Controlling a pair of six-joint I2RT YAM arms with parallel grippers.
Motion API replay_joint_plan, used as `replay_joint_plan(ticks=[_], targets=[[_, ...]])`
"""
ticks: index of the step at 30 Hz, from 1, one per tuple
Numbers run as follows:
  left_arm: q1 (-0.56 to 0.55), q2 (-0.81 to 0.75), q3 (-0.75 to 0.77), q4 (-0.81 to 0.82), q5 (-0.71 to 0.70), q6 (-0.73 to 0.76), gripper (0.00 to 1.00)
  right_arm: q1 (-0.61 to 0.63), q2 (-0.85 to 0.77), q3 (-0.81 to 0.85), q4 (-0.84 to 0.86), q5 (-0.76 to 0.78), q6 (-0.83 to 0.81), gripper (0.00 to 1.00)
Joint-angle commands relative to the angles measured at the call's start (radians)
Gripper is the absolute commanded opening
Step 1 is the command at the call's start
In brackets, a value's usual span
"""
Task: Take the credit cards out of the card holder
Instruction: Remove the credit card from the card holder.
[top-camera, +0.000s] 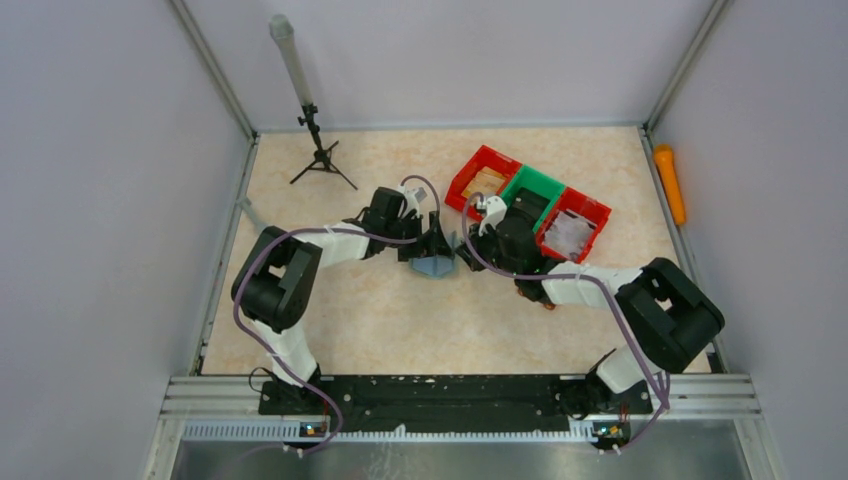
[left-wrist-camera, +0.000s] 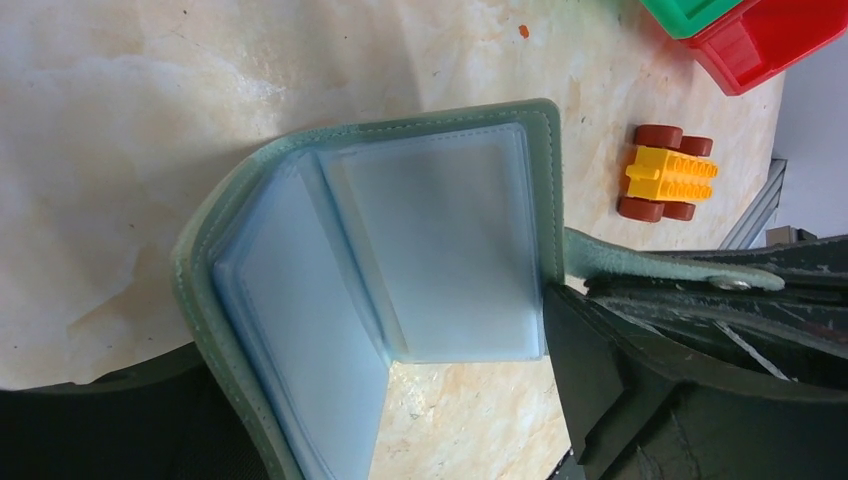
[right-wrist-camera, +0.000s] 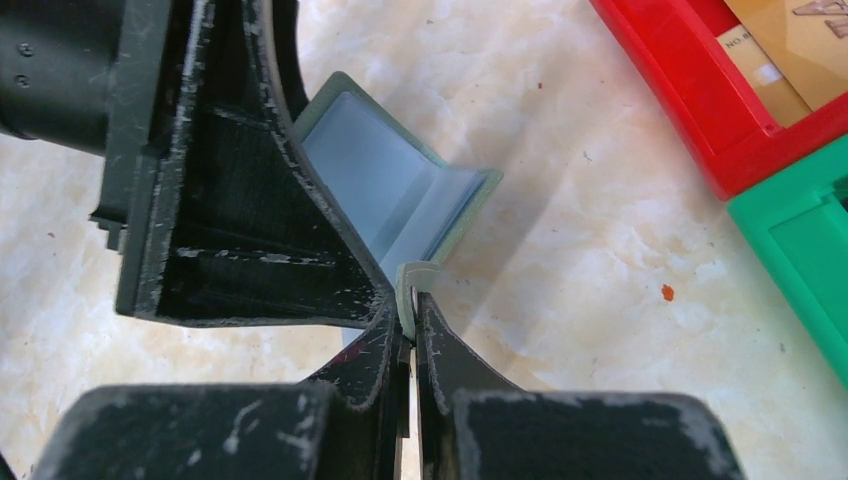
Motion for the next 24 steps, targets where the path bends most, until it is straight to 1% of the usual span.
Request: replay_joint_plan(ticks=[1, 6, 9, 13, 14, 15, 17, 18, 20, 22, 23, 24], targets=[[-0.002, -0.002, 0.005, -0.031, -0.019, 0.021, 0.91, 0.003, 0.014, 0.035, -0.012, 0.067, 0.015, 0.00], [0.009, -0.023, -0.014, 0.007, -0.008, 0.015, 0.90, 0.003, 0.031, 0.050, -0.037, 0.076, 0.021, 0.00], [0.014, -0.023, -0.021, 0.013, -0.007, 0.011, 0.84, 0.002, 0.018, 0.042, -0.035, 0.105, 0.022, 0.00], [0.014, -0.009, -0.005, -0.016, -0.039, 0.024, 0.77, 0.002, 0.008, 0.032, -0.020, 0.095, 0.023, 0.00], [0.013, -0.004, 0.000, -0.018, -0.043, 0.025, 0.78, 0.001, 0.008, 0.029, -0.013, 0.087, 0.023, 0.00], [0.014, 0.000, 0.001, -0.018, -0.038, 0.024, 0.81, 0.001, 0.005, 0.025, -0.004, 0.084, 0.022, 0.00], [0.010, 0.004, 0.001, -0.017, -0.022, 0.021, 0.92, 0.002, -0.003, 0.013, 0.025, 0.033, 0.021, 0.00], [0.009, 0.007, 0.001, -0.015, -0.012, 0.022, 0.94, 0.001, -0.007, 0.007, 0.038, 0.016, 0.017, 0.00], [0.004, 0.017, 0.006, -0.017, -0.017, 0.028, 0.95, 0.002, -0.011, 0.002, 0.051, -0.002, 0.015, 0.00], [0.001, 0.035, 0.027, -0.072, -0.048, 0.039, 0.95, 0.001, -0.011, 0.002, 0.053, -0.005, 0.016, 0.00], [-0.002, 0.043, 0.040, -0.095, -0.068, 0.046, 0.93, 0.001, -0.011, 0.002, 0.054, -0.006, 0.015, 0.00], [-0.003, 0.050, 0.049, -0.116, -0.081, 0.050, 0.90, 0.001, -0.012, 0.002, 0.055, -0.007, 0.016, 0.00]])
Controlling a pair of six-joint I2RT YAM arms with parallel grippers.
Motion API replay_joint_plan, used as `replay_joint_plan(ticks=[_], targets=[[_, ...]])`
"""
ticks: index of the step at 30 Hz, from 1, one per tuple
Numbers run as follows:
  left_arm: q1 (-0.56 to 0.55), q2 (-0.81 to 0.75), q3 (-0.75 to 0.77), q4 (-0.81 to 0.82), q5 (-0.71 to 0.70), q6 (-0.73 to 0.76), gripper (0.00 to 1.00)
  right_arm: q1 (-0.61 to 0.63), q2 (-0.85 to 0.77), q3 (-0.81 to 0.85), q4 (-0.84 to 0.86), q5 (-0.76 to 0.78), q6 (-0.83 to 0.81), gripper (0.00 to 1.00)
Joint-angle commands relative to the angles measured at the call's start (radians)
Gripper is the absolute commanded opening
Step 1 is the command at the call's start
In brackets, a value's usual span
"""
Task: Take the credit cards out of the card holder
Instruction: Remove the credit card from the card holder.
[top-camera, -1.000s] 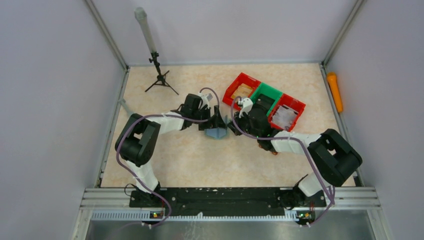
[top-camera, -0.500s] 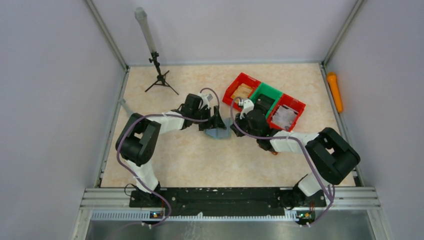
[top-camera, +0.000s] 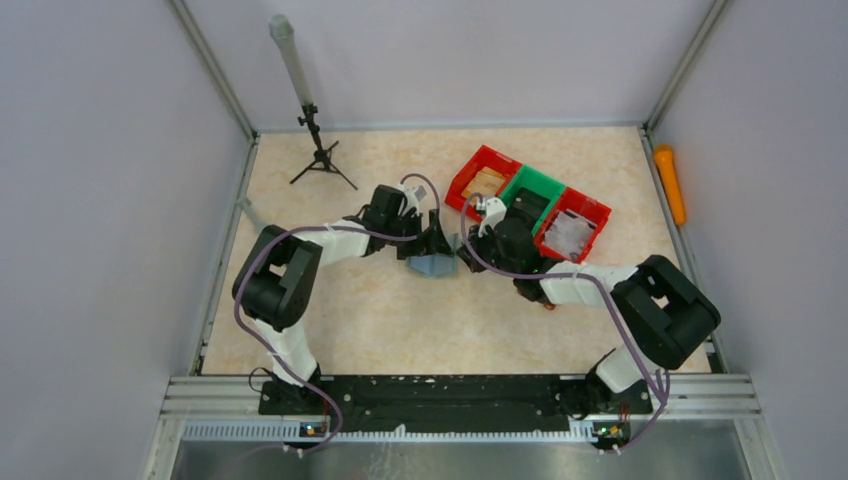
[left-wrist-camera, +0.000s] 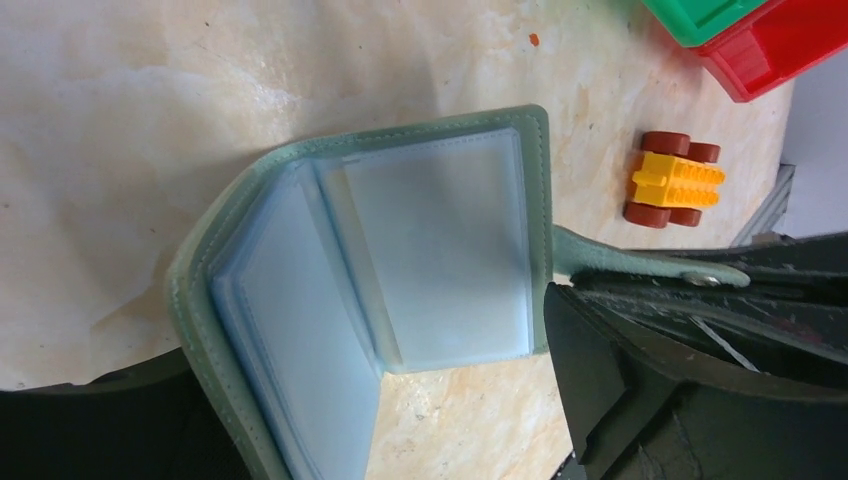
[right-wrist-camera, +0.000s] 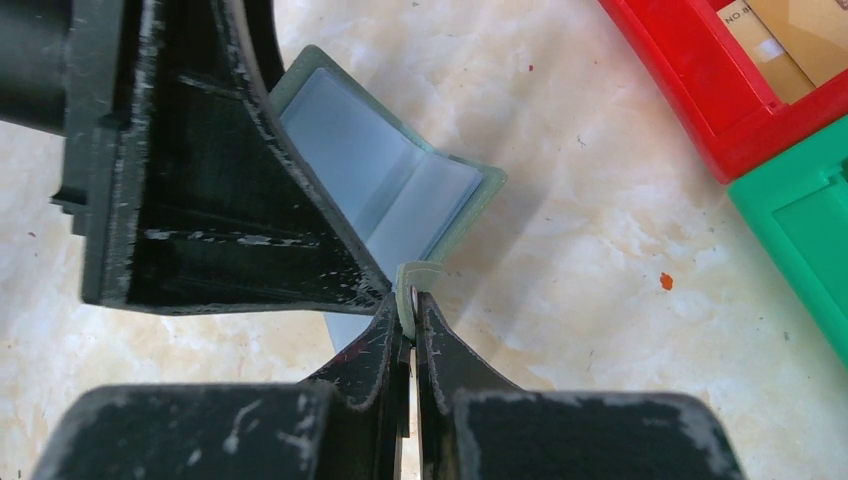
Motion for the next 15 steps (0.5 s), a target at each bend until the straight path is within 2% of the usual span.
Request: replay_joint_plan(ticks=[1, 7, 12, 15], targets=[[-0.007, 0.053, 0.044, -0.115, -0.089, 0.047, 0.86, 0.001, -0.036, 0.000, 0.069, -0.033, 0.002, 0.00], [-0.012, 0.081, 0.082, -0.180, -0.140, 0.072, 0.68, 0.001, -0.042, -0.003, 0.066, -0.024, 0.003, 0.00], [-0.014, 0.088, 0.093, -0.201, -0.151, 0.074, 0.44, 0.001, -0.046, -0.004, 0.061, -0.006, 0.004, 0.00], [-0.012, 0.081, 0.094, -0.209, -0.169, 0.075, 0.36, 0.001, -0.046, 0.002, 0.039, 0.031, 0.007, 0.00]])
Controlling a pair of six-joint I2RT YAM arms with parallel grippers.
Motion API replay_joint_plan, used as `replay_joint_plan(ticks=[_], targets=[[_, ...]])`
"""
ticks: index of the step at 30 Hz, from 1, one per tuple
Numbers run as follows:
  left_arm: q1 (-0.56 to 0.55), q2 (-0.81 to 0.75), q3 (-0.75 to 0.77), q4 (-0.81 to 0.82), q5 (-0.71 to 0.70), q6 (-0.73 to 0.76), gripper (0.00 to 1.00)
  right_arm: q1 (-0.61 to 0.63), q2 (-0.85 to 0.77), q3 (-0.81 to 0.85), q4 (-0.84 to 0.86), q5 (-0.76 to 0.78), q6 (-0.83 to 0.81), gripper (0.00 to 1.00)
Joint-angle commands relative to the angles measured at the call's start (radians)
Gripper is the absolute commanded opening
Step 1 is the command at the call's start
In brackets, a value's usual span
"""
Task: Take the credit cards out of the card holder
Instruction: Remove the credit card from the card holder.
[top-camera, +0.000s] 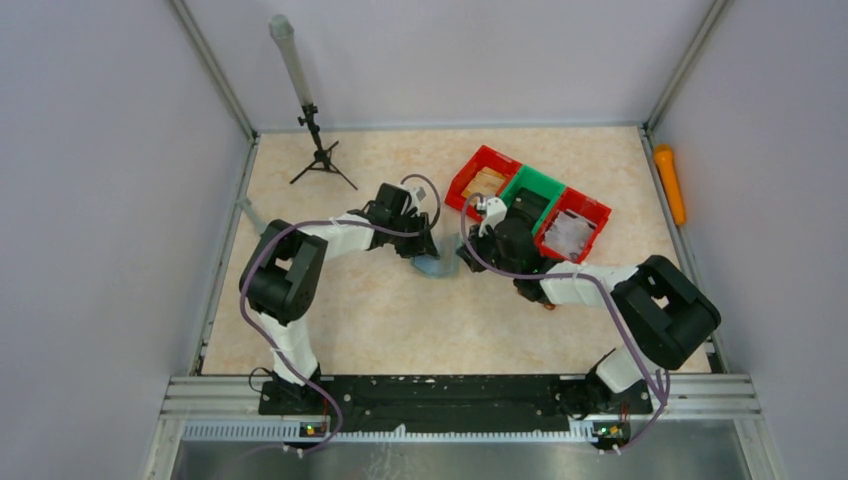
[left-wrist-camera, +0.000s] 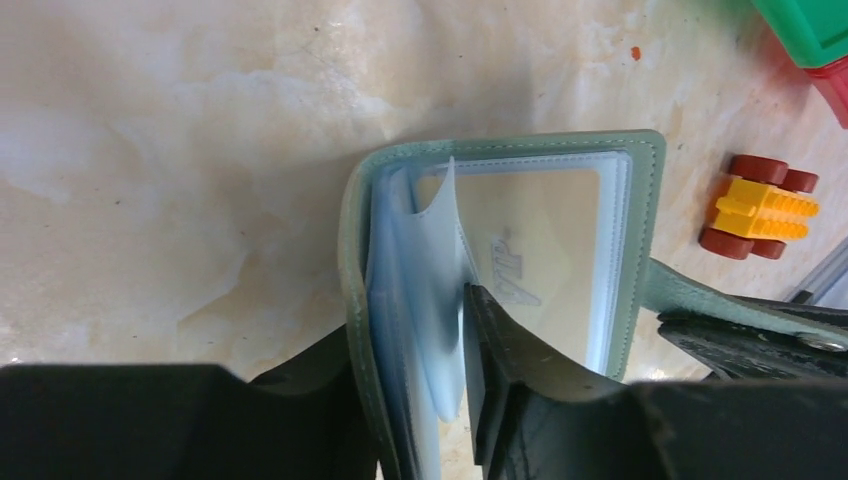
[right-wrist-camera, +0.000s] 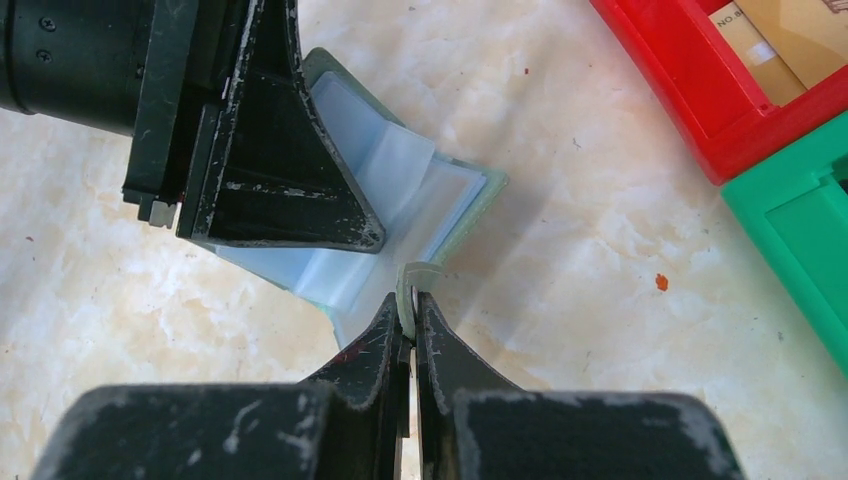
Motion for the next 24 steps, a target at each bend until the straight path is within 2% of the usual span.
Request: replay_joint_plan(ticks=[1, 5, 7, 8, 11, 12, 16, 22, 24], targets=[[-0.004, 0.018, 0.003, -0.066, -0.062, 0.023, 0.35, 0.001, -0.041, 0.008, 0.013, 0.061, 0.009, 0.00], [0.011, -0.018, -0.033, -0.006, -0.032, -0.003, 0.35, -0.006, -0.012, 0.046, -0.085, 0.179, 0.029, 0.00], [0.028, -0.034, -0.069, 0.058, 0.030, -0.028, 0.35, -0.018, 0.011, 0.068, -0.131, 0.192, 0.043, 0.07], [0.035, -0.035, -0.079, 0.080, 0.058, -0.037, 0.34, -0.026, 0.019, 0.073, -0.136, 0.170, 0.049, 0.13], [0.051, -0.024, -0.094, 0.122, 0.129, -0.062, 0.32, -0.038, 0.040, 0.072, -0.123, 0.114, 0.064, 0.40], [0.053, -0.022, -0.097, 0.123, 0.141, -0.067, 0.31, -0.041, 0.045, 0.072, -0.119, 0.102, 0.068, 0.47], [0.056, -0.032, -0.108, 0.162, 0.146, -0.073, 0.23, -0.051, 0.073, 0.085, -0.143, 0.098, 0.086, 0.62], [0.071, -0.056, -0.156, 0.281, 0.231, -0.119, 0.17, -0.054, 0.144, 0.145, -0.208, 0.061, 0.090, 0.68], [0.077, -0.066, -0.177, 0.328, 0.258, -0.138, 0.14, -0.054, 0.156, 0.147, -0.200, 0.038, 0.091, 0.60]])
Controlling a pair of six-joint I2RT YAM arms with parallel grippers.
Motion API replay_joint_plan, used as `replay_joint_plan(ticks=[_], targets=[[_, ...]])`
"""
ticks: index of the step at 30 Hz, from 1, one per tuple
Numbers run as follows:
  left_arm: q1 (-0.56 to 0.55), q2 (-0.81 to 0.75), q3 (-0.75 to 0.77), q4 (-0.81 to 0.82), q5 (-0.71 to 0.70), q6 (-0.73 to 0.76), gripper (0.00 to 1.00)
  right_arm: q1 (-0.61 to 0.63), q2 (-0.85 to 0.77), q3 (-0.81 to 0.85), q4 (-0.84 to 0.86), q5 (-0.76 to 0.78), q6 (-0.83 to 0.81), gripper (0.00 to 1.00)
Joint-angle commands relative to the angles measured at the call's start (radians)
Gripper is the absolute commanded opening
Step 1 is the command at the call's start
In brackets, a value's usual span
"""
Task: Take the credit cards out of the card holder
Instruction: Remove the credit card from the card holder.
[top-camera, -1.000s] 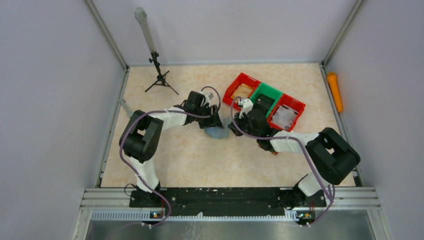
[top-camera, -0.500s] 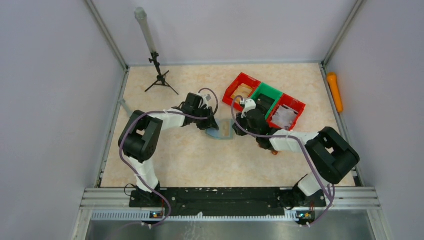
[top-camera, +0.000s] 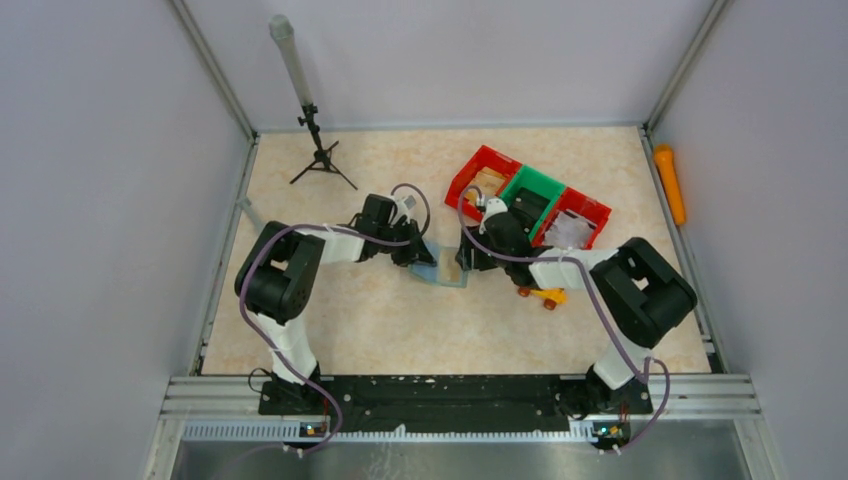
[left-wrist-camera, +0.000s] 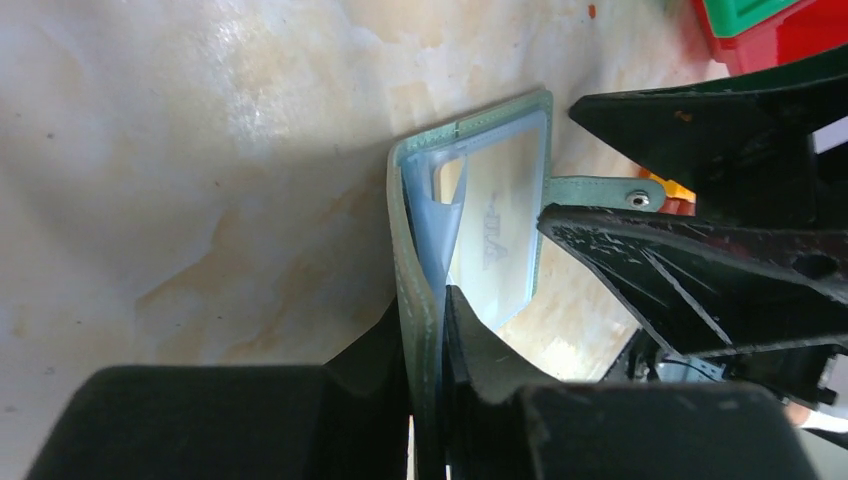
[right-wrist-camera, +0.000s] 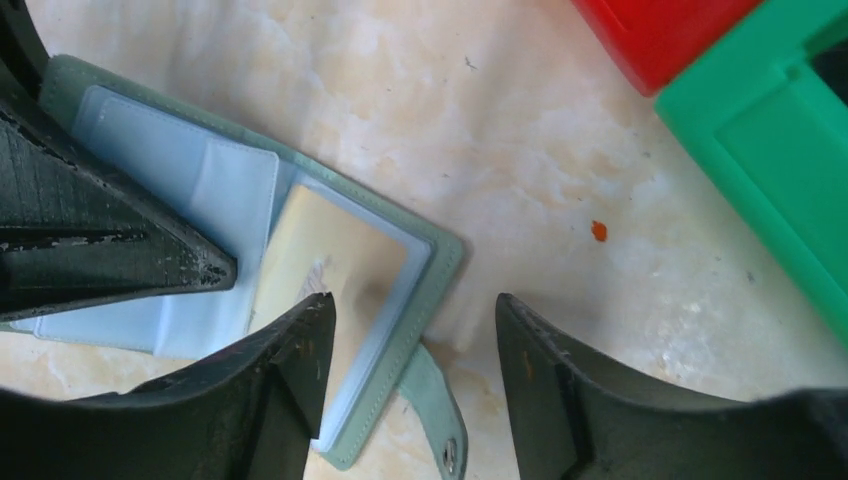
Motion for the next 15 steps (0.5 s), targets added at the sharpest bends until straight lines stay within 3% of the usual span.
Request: replay_joint_plan(ticks=[1, 3, 5, 11, 15], targets=[[0.018, -0.059, -0.047, 0.163, 0.098, -0.054, 0.13, -0.008, 0.029, 0.051, -0.006, -0.057, 0.013, 0.56], [0.030, -0.070, -0.084, 0.257, 0.142, -0.100, 0.12, -0.008, 0.027, 0.051, 0.000, -0.073, 0.014, 0.51], [0.042, -0.080, -0.120, 0.381, 0.193, -0.152, 0.10, -0.009, 0.015, 0.038, 0.021, -0.086, 0.021, 0.53], [0.060, -0.126, -0.192, 0.566, 0.237, -0.233, 0.10, -0.058, -0.057, -0.068, 0.200, -0.217, 0.078, 0.75], [0.066, -0.157, -0.238, 0.678, 0.257, -0.279, 0.10, -0.072, -0.118, -0.125, 0.298, -0.263, 0.098, 0.80]])
